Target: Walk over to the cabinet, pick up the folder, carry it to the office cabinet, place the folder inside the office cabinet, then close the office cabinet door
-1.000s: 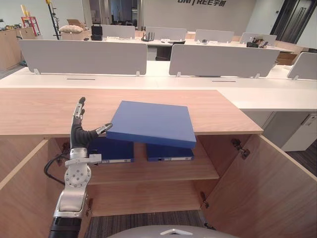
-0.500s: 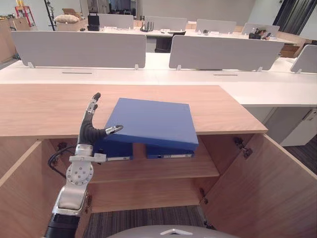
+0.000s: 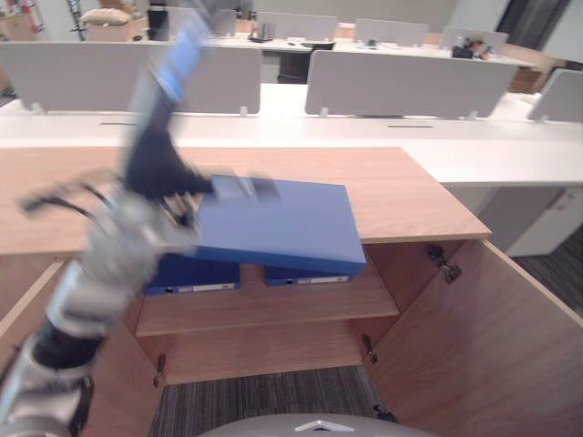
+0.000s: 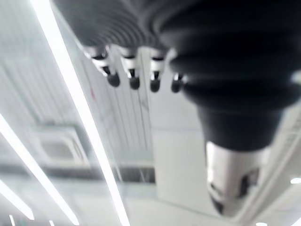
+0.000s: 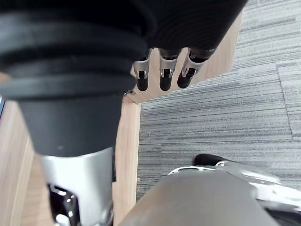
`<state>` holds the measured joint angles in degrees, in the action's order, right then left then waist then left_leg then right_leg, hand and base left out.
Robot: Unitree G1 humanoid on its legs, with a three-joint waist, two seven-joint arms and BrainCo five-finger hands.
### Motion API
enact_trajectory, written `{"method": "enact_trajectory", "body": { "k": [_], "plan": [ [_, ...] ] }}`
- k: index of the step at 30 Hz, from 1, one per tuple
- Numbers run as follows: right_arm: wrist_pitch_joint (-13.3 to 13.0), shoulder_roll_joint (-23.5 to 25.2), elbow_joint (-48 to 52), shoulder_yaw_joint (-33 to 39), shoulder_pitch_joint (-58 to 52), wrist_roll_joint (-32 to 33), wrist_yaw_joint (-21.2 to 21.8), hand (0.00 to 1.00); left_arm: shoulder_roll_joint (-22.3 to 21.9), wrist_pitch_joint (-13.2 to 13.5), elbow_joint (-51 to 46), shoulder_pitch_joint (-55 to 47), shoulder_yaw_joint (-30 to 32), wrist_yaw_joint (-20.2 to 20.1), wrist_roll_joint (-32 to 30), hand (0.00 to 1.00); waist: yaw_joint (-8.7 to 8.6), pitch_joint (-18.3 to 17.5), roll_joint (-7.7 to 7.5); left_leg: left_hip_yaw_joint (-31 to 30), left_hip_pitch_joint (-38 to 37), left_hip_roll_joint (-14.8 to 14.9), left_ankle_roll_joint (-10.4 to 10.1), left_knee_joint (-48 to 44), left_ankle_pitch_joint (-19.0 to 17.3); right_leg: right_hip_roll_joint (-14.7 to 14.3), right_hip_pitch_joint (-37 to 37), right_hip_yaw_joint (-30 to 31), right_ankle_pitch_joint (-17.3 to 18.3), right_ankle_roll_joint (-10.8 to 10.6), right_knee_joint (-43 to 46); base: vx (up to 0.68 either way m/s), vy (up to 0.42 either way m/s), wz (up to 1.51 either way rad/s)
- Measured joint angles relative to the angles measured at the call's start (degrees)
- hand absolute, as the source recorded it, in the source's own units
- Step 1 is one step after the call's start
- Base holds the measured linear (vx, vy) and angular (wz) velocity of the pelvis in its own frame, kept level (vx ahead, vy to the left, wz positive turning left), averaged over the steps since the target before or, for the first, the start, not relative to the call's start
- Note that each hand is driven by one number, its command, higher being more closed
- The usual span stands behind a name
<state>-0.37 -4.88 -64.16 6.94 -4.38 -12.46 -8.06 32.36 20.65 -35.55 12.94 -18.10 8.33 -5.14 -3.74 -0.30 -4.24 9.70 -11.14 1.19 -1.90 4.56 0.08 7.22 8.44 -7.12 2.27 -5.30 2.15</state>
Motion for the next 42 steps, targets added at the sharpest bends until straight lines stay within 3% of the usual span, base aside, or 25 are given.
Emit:
{"method": "enact_trajectory", "body": {
  "k": [2,9,14,23,27,42],
  "plan": [
    [-0.3,0.1,0.0,0.0,0.0,0.8,0.0,0.00,-2.6,-0.3,2.4,-4.2,-6.9,-2.8,-3.7,0.00,0.34,0.7,-0.19,0.1,0.0,0.0,-0.3,0.0,-0.3,-0.2,-0.1,0.1,0.4,0.6,0.0,-0.02,0.006,-0.07],
    [-1.1,0.0,0.0,-0.1,0.0,0.9,-0.1,0.00,-1.9,-1.0,5.4,-4.7,-7.1,-6.2,-9.4,0.00,0.42,1.4,-0.08,0.1,0.0,0.4,-0.1,0.0,-0.2,-0.6,-0.4,0.2,0.5,0.3,0.2,-0.02,-0.011,0.00],
    [-1.1,0.0,0.0,-0.1,0.1,0.9,-0.1,0.00,-1.9,-1.0,7.1,-4.7,-8.1,-6.2,-13.4,0.00,0.43,1.4,-0.11,0.2,-0.1,0.3,-0.2,0.0,-0.3,-0.6,-0.2,0.3,0.5,0.2,0.1,0.00,0.000,0.00],
    [-1.2,-0.2,0.0,0.0,-0.1,1.0,-0.8,0.00,-2.2,-1.7,10.8,-8.8,-7.7,-2.4,-28.4,0.00,0.43,1.2,0.26,0.3,-0.2,0.4,-0.2,0.0,-0.4,-0.6,-0.1,0.4,0.7,0.5,0.2,-0.02,-0.006,0.00],
    [-1.3,-0.1,0.0,0.0,-0.3,1.0,-0.8,0.00,-4.3,-3.2,12.7,-11.3,-6.2,-0.9,-33.5,0.00,0.46,1.2,0.32,0.3,-0.2,0.4,-0.2,0.0,-0.4,-0.6,-0.4,0.4,0.8,0.6,0.3,-0.02,-0.007,0.00],
    [-1.2,-0.3,0.2,0.0,-0.7,1.1,-0.8,0.00,-6.8,-6.0,18.0,-15.6,-2.2,2.6,-43.9,0.00,0.25,0.9,0.61,0.0,-0.9,0.1,-0.1,0.4,-0.4,-0.5,1.0,-0.6,0.4,0.7,-2.1,0.00,-0.002,0.01]
  ]
}}
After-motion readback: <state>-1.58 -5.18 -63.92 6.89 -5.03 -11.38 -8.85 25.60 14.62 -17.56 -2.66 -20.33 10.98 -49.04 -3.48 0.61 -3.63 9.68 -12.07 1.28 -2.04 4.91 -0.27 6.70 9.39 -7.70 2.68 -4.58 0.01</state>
